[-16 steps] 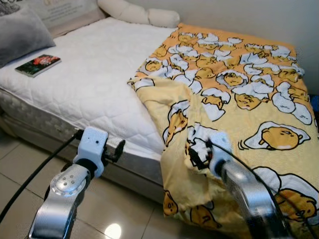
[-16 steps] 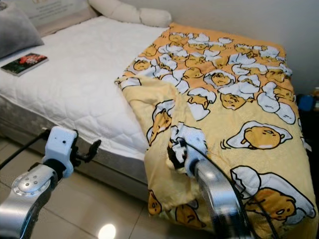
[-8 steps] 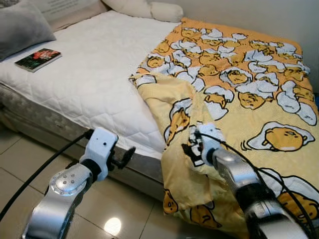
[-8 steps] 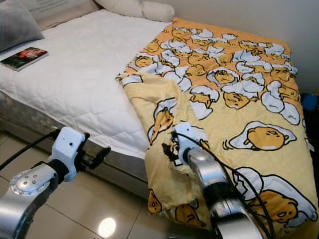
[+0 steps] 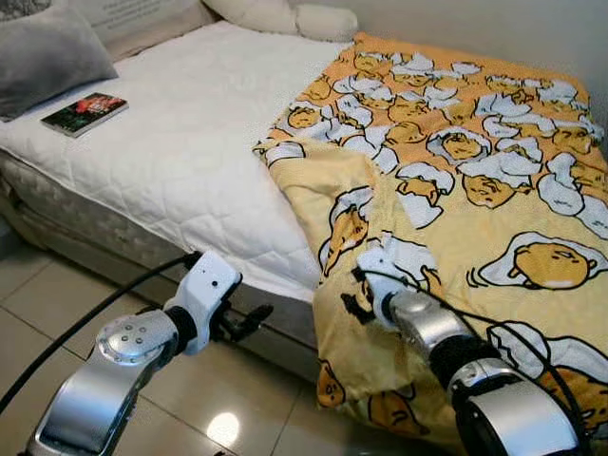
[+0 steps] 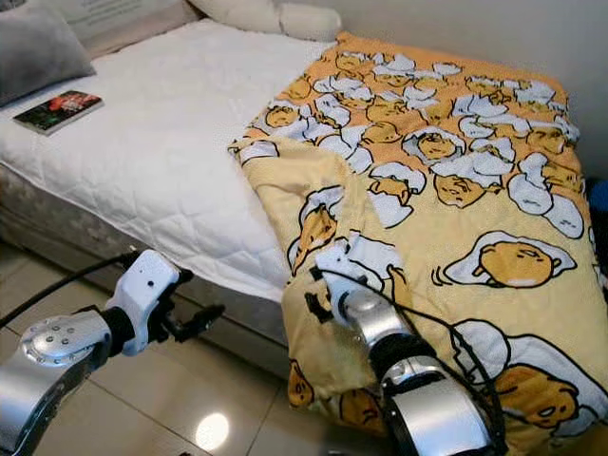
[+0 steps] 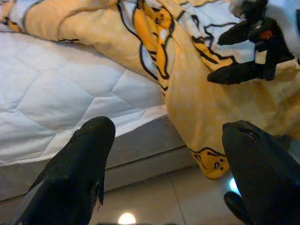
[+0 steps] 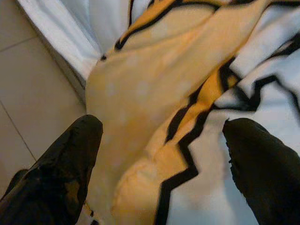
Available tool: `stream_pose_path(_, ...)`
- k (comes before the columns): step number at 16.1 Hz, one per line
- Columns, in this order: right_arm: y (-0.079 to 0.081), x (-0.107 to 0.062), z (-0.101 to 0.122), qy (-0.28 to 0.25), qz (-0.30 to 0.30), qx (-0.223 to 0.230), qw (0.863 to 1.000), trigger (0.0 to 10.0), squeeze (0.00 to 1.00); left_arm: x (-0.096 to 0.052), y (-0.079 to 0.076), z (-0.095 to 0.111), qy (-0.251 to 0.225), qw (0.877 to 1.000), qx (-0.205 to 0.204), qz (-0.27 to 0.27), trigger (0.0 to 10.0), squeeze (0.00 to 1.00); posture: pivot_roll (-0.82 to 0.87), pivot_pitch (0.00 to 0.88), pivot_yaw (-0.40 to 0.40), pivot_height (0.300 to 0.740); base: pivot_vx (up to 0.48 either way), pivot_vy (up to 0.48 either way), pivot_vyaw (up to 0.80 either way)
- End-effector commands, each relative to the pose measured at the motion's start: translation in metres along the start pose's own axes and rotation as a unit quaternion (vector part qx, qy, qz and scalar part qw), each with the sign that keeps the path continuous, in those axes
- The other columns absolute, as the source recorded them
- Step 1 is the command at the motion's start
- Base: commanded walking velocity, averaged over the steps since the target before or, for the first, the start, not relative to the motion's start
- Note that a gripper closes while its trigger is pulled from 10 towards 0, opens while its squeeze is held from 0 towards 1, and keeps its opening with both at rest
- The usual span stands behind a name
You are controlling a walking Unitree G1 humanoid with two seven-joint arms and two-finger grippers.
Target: Clean up the room
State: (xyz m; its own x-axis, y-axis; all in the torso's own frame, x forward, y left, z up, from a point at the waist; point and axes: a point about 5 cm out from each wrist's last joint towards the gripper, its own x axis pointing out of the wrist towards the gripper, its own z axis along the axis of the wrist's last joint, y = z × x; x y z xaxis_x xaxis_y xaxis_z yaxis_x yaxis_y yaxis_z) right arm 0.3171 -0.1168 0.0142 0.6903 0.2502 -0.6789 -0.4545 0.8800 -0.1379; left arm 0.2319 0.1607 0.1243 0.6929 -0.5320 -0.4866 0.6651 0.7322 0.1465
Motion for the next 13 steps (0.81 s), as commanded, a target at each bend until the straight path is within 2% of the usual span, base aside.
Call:
stream_pose_path(1, 0.001, 0.001, 0.005, -0.006, -0.010, -0.015, 1.000, 9.6, 0.00, 0.000, -0.004, 0.007, -0.005, 1.000, 0.012, -0.016, 10.0, 0.00, -0.04, 0.011, -0.014, 0.740, 0.000, 0.000, 0.00)
stream_pose_path(2, 0.001, 0.001, 0.005, -0.006, -0.013, -0.019, 1.000, 9.6, 0.00, 0.000, -0.005, 0.008, -0.005, 1.000, 0.014, -0.019, 10.0, 0.00, -0.03, 0.019, -0.018, 0.740, 0.000, 0.000, 0.00)
stream_pose_path(3, 0.000, 0.002, 0.003, -0.006, -0.033, -0.023, 0.999, 3.8, 0.00, -0.005, -0.006, 0.006, 0.001, 1.000, 0.016, -0.019, 10.0, 0.00, -0.01, 0.037, -0.030, 0.740, 0.000, 0.000, 0.00)
stream_pose_path(4, -0.002, 0.002, 0.004, -0.011, -0.042, -0.015, 0.999, 1.9, 0.00, -0.008, -0.007, 0.005, 0.004, 1.000, 0.017, -0.014, 10.0, 0.00, 0.01, 0.051, -0.038, 0.740, 0.000, 0.000, 0.00)
stream_pose_path(5, -0.003, 0.002, 0.006, -0.015, -0.045, -0.010, 0.999, 1.9, 0.00, -0.010, -0.007, 0.005, 0.004, 1.000, 0.015, -0.012, 10.0, 0.00, 0.02, 0.054, -0.037, 0.740, 0.000, 0.000, 0.00)
stream_pose_path(6, -0.005, 0.002, 0.009, -0.023, -0.052, -0.008, 0.998, 0.7, 0.00, -0.013, -0.008, 0.005, 0.005, 1.000, 0.013, -0.009, 10.0, 0.00, 0.02, 0.057, -0.039, 0.740, 0.000, 0.000, 0.00)
stream_pose_path(8, -0.008, 0.001, 0.014, -0.034, -0.072, -0.013, 0.997, 0.0, 0.00, -0.018, -0.010, 0.000, 0.011, 1.000, 0.009, 0.002, 10.0, 0.00, 0.02, 0.065, -0.042, 0.740, 0.000, 0.000, 0.00)
stream_pose_path(13, -0.015, -0.001, 0.004, -0.026, -0.100, -0.025, 0.994, 0.0, 0.00, -0.021, -0.018, 0.000, 0.013, 1.000, 0.001, 0.006, 10.0, 0.00, 0.03, 0.092, -0.048, 0.740, 0.000, 0.000, 0.00)
